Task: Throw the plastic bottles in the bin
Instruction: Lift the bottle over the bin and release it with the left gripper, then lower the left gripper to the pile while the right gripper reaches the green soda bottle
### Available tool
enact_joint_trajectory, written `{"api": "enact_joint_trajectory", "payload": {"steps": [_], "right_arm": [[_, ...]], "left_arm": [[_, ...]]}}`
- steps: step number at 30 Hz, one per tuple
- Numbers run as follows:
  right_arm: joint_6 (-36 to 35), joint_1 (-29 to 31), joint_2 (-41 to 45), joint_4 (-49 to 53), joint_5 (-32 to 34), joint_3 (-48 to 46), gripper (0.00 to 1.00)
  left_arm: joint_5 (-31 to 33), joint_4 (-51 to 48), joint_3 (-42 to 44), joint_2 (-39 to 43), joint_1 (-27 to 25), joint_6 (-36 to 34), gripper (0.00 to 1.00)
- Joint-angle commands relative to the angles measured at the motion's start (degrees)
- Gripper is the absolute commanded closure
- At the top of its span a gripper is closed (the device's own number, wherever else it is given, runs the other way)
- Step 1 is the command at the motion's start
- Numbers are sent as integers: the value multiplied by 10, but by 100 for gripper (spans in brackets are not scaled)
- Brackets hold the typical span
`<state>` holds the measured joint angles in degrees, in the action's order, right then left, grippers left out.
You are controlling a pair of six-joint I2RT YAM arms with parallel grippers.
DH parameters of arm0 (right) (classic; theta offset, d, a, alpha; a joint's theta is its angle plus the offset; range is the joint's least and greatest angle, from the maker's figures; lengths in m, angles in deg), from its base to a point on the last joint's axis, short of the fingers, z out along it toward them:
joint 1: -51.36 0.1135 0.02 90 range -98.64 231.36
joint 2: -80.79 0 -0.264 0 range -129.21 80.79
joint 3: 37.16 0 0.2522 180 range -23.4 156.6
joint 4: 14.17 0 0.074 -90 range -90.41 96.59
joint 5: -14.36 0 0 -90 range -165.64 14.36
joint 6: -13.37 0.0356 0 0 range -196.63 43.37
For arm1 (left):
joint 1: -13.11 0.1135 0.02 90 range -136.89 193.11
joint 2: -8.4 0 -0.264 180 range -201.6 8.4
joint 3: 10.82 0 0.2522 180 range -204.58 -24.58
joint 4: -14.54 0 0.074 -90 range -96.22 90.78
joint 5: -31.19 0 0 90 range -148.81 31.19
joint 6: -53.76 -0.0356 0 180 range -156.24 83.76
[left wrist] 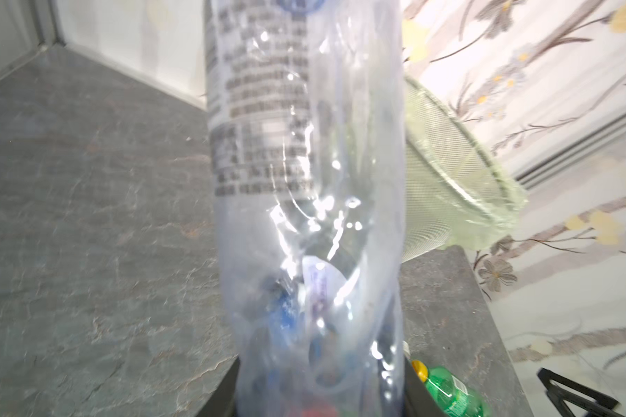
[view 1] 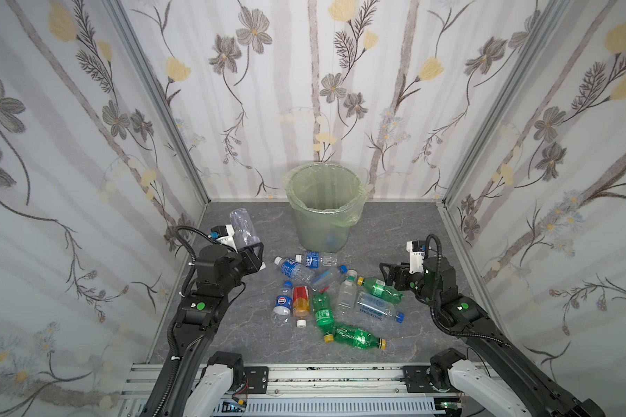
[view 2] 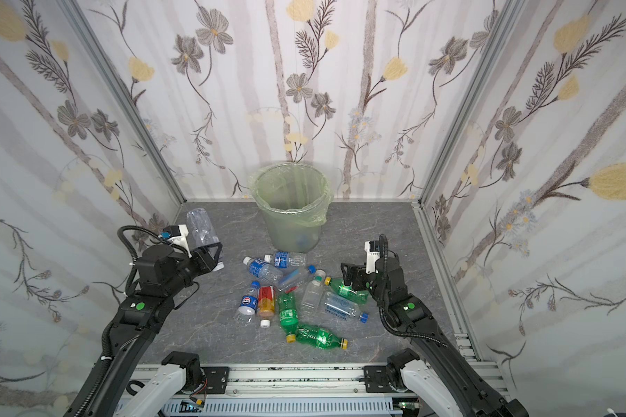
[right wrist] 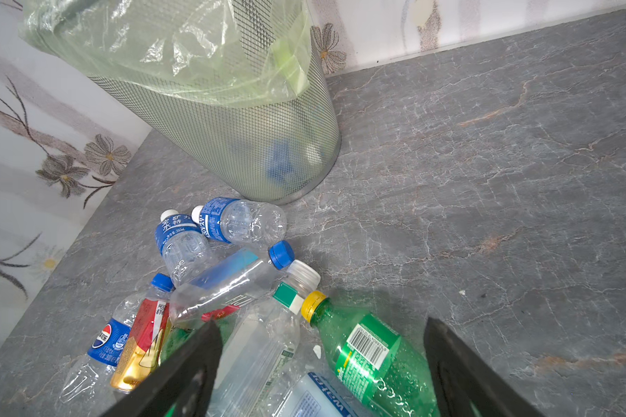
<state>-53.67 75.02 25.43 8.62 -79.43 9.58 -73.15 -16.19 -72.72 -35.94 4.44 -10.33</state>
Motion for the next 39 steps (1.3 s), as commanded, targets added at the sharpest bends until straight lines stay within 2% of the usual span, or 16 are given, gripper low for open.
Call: {"api": "enact_joint_trajectory", "payload": {"steps": [1, 7, 11, 13, 14, 16, 17, 19, 25, 32, 37, 39], "right_arm": [[6, 0, 2, 10, 19, -3, 12], [4, 0, 9, 17, 22, -2, 13], [4, 1, 5, 35, 21, 11, 13], [5, 1, -1, 38, 20, 12, 13], [5, 1, -4, 35, 12, 11, 13], [6, 1, -11, 26, -21, 12, 12], [6, 1, -17, 28, -36, 17, 12], [3, 2, -26, 41, -46, 25, 12], [-35, 1, -57, 73, -49, 43, 12], [-88, 2, -159, 162, -64, 98, 16], [-92, 3, -226, 189, -62, 128, 18], [-91, 3, -245, 191, -58, 132, 16]], "left_arm": [[-72, 20, -61, -26, -5, -34, 57], [-112, 56, -243, -176, -49, -53, 57], [-86, 82, -401, -352, -104, -48, 55], [-92, 76, -484, -444, -113, -28, 38], [-96, 61, -523, -483, -112, -21, 22], [-58, 16, -568, -520, -112, -21, 6], [-51, 12, -564, -517, -113, -28, 2], [-35, 12, -535, -493, -112, -37, 0], [3, 12, -416, -389, -106, -61, 0], [32, 12, -230, -240, -93, -76, 0], [45, 5, -107, -130, -72, -67, 0], [44, -2, -66, -92, -68, -56, 0]]}}
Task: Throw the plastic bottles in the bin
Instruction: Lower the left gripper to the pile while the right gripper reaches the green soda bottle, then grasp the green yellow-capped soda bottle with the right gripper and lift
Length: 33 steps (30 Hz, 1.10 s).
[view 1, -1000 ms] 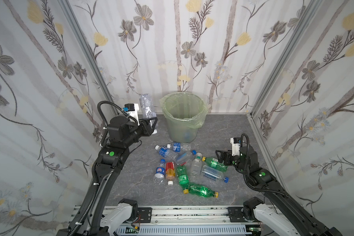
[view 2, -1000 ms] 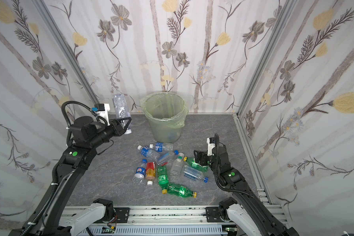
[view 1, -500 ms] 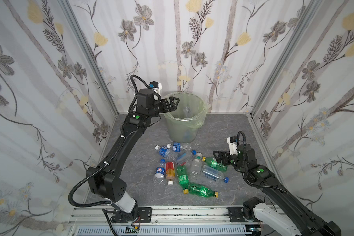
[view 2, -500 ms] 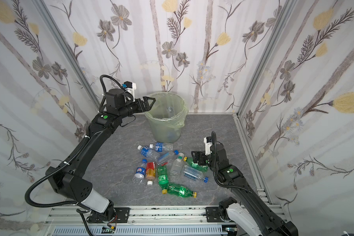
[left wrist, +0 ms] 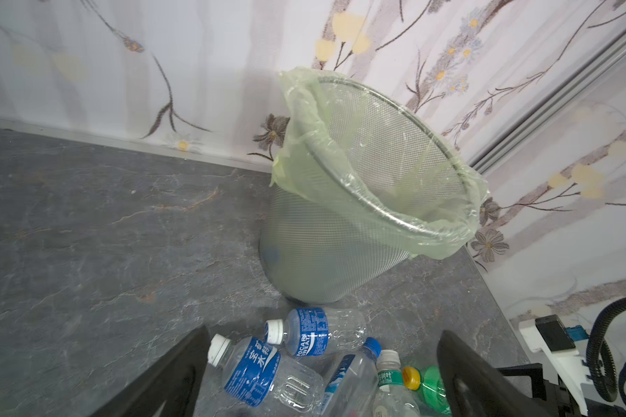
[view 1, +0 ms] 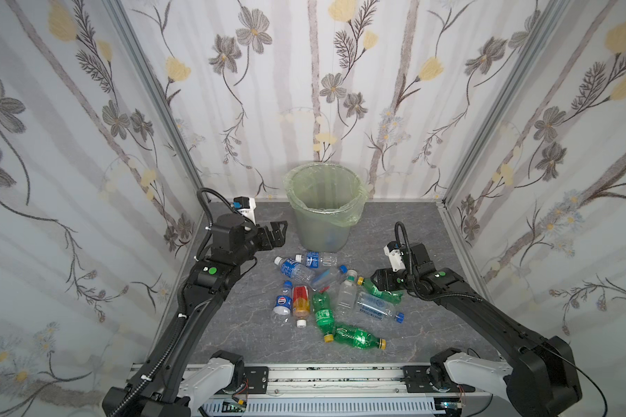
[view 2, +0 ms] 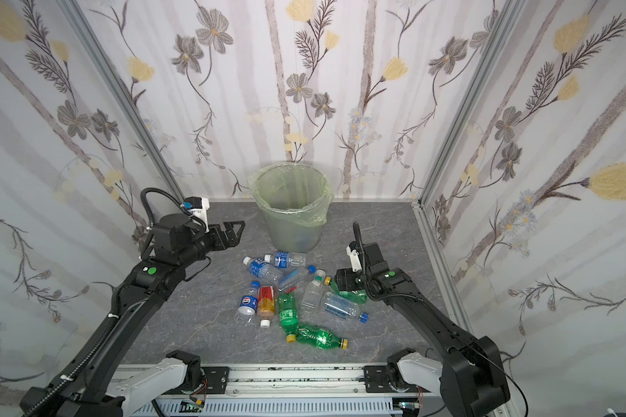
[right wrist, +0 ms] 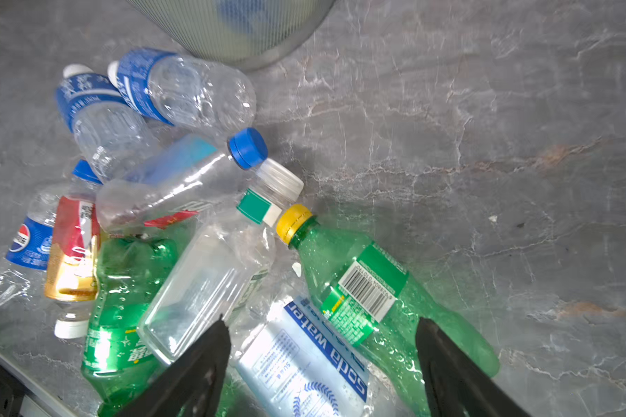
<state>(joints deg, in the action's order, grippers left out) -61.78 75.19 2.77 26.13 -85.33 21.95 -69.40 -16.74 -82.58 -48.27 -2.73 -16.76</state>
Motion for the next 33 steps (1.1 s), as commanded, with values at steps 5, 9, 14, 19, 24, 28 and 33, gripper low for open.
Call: {"api": "enact_joint_trajectory", "payload": {"steps": [5, 9, 14, 19, 24, 28, 33], "right_arm": [[-5, -2, -67, 4, 11, 7, 12], [1, -2, -105, -12, 18, 6, 14], [8, -3, -148, -32, 20, 6, 16], [19, -3, -182, -47, 36, 7, 20], [31, -3, -196, -55, 68, 13, 31], [37, -3, -182, -62, 90, 15, 44], [40, -3, -104, -80, 110, 12, 51]], "left_arm": [[4, -4, 113, 95, 5, 37, 0], [1, -6, 152, 114, 6, 52, 0], [-2, -6, 168, 117, 5, 52, 0], [-1, -5, 175, 116, 5, 52, 0], [0, -6, 185, 116, 5, 55, 0], [1, -6, 204, 118, 6, 71, 0], [1, -6, 225, 130, 5, 81, 0]]}}
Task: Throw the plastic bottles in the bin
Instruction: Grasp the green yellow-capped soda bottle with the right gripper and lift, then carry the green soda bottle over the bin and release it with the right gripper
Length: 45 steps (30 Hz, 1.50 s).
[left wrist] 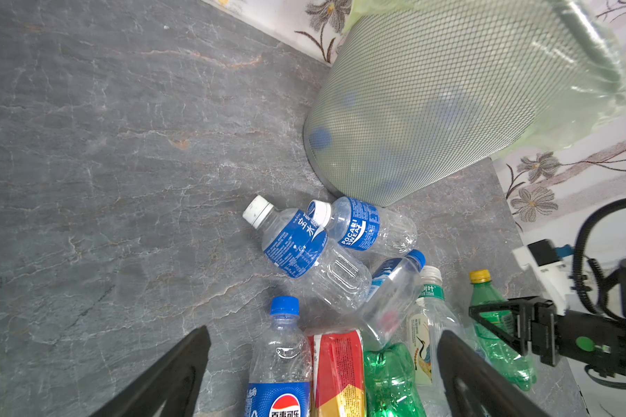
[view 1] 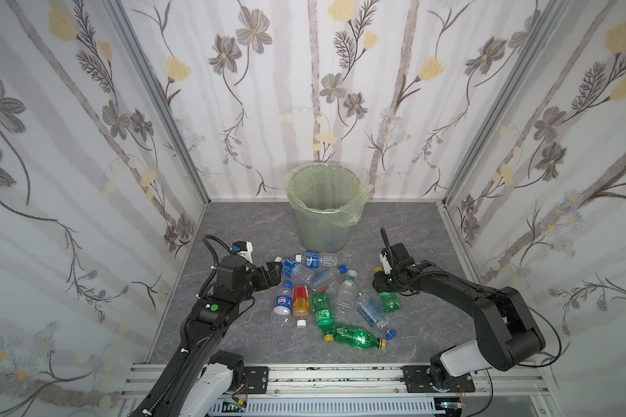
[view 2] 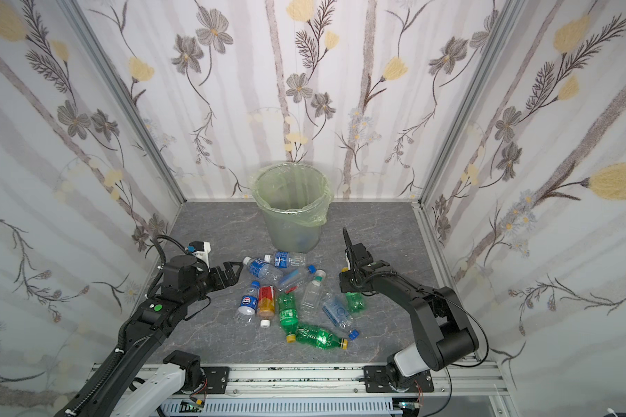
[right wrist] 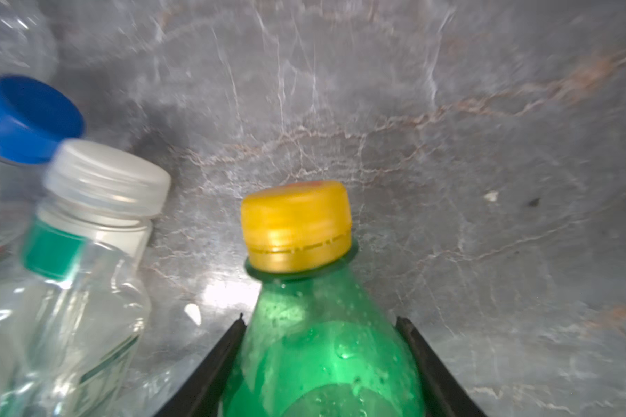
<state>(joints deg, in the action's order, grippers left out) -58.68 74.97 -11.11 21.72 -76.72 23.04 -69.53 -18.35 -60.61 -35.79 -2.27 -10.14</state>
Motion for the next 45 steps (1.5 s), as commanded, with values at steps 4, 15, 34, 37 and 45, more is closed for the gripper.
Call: {"api": "enact_joint_trajectory", "payload": {"steps": [4, 15, 34, 37, 45], "right_arm": [[6, -1, 117, -39, 37, 8, 56], [-28, 1, 435, -208, -102, -13, 55], [1, 38, -185, -45, -134, 704, 18], [-4, 44, -170, -60, -131, 672, 11], [-18, 40, 1, -156, -131, 430, 7]], "left_arm": [[3, 10, 11, 15, 2, 20, 0], [-2, 10, 23, 15, 2, 40, 0], [-55, 6, 44, 0, 2, 61, 0], [-74, 5, 47, 4, 2, 72, 0], [-80, 4, 62, -4, 0, 90, 2]]}}
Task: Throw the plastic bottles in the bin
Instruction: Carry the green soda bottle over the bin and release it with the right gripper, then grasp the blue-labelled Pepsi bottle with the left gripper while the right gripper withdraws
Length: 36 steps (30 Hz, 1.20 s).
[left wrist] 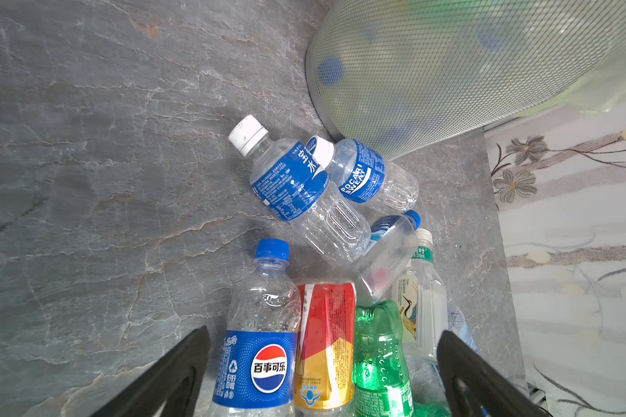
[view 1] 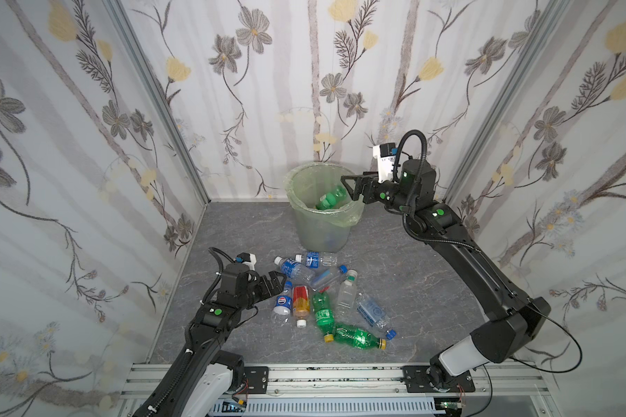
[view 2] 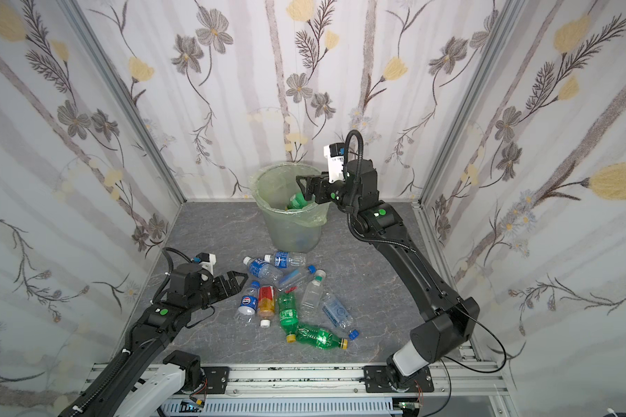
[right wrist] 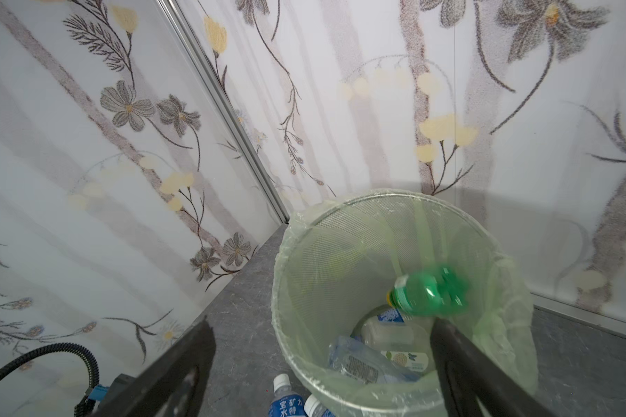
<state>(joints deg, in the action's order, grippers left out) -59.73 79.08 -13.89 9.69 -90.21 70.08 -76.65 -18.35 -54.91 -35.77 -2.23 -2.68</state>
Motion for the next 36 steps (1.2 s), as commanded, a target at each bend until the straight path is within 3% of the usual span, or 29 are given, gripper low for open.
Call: {"api": "enact_joint_trajectory", "payload": {"steps": [1, 17, 26, 36], "right_arm": [[-10, -1, 60, -36, 4, -68, 7], [1, -25, 302, -34, 46, -413, 4], [15, -40, 329, -46, 50, -448, 4], [20, -42, 330, -49, 54, -464, 4]], "left_arm": [[-6, 4, 8, -8, -2, 19, 3], [95, 5, 32, -93, -104, 61, 11], [129, 15, 36, -165, -136, 63, 19], [158, 27, 59, -171, -143, 87, 38]]}}
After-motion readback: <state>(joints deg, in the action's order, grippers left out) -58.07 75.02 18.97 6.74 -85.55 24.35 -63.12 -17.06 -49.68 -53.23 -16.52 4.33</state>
